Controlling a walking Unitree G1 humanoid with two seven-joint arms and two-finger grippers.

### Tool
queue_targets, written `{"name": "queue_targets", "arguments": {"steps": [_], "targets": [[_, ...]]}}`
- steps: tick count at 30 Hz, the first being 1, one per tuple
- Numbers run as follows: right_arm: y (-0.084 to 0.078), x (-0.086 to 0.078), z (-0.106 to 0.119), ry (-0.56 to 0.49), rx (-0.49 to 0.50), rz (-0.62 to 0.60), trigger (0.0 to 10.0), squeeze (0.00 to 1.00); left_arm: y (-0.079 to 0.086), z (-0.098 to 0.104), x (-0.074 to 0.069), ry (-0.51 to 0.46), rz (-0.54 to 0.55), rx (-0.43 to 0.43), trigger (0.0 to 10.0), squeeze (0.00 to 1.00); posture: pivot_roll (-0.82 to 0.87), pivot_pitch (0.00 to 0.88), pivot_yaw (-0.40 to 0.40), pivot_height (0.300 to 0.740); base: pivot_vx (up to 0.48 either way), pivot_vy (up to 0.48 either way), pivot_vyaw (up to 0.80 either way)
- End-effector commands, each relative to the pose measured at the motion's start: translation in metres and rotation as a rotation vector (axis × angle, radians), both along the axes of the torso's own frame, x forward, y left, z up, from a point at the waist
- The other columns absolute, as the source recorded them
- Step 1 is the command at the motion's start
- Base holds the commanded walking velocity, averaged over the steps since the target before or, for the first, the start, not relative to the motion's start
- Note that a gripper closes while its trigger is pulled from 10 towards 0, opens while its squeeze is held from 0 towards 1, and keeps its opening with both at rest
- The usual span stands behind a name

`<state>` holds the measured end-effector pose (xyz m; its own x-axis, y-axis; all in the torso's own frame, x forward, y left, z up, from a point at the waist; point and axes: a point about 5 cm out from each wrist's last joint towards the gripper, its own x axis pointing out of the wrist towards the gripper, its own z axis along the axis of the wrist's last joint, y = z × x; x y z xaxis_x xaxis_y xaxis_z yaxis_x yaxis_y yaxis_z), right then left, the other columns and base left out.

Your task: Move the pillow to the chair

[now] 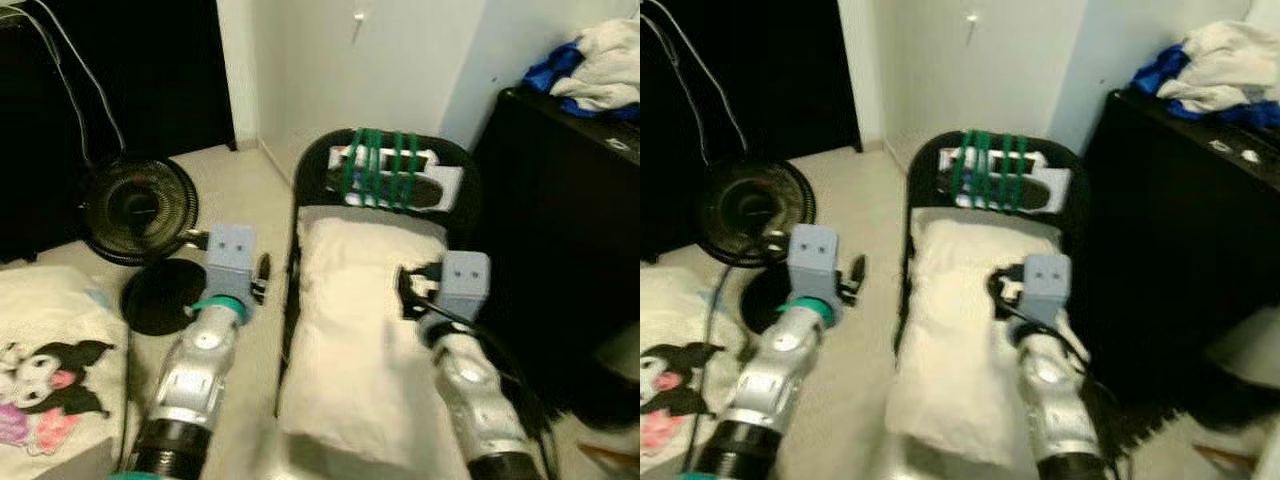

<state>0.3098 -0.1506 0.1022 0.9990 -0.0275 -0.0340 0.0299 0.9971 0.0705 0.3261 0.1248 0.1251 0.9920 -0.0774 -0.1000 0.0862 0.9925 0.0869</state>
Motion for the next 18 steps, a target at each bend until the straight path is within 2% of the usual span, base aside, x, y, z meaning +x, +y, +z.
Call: {"name": "queue_targets", "arguments": {"steps": [1,7,18], "targets": [[0.0005,-0.0030,-0.0057,0.021,-0.011,0.006,10.0,0.00,-0.0010,-0.0049,-0.0030,0.022,-0.008,-0.005,10.0,0.00,-0.01,0.004,0.022,0.740,0.000,0.000,0.80],[0.0006,-0.0029,-0.0067,0.023,-0.010,0.003,10.0,0.00,-0.0043,-0.0043,-0.0023,0.008,-0.028,0.041,10.0,0.00,-0.01,0.000,0.026,0.740,0.000,0.000,0.80],[0.0023,-0.0040,-0.0098,0.035,-0.007,0.008,10.0,0.00,0.0000,-0.0033,-0.0034,0.009,-0.010,0.033,10.0,0.00,-0.01,0.000,0.017,0.740,0.000,0.000,0.80]]}}
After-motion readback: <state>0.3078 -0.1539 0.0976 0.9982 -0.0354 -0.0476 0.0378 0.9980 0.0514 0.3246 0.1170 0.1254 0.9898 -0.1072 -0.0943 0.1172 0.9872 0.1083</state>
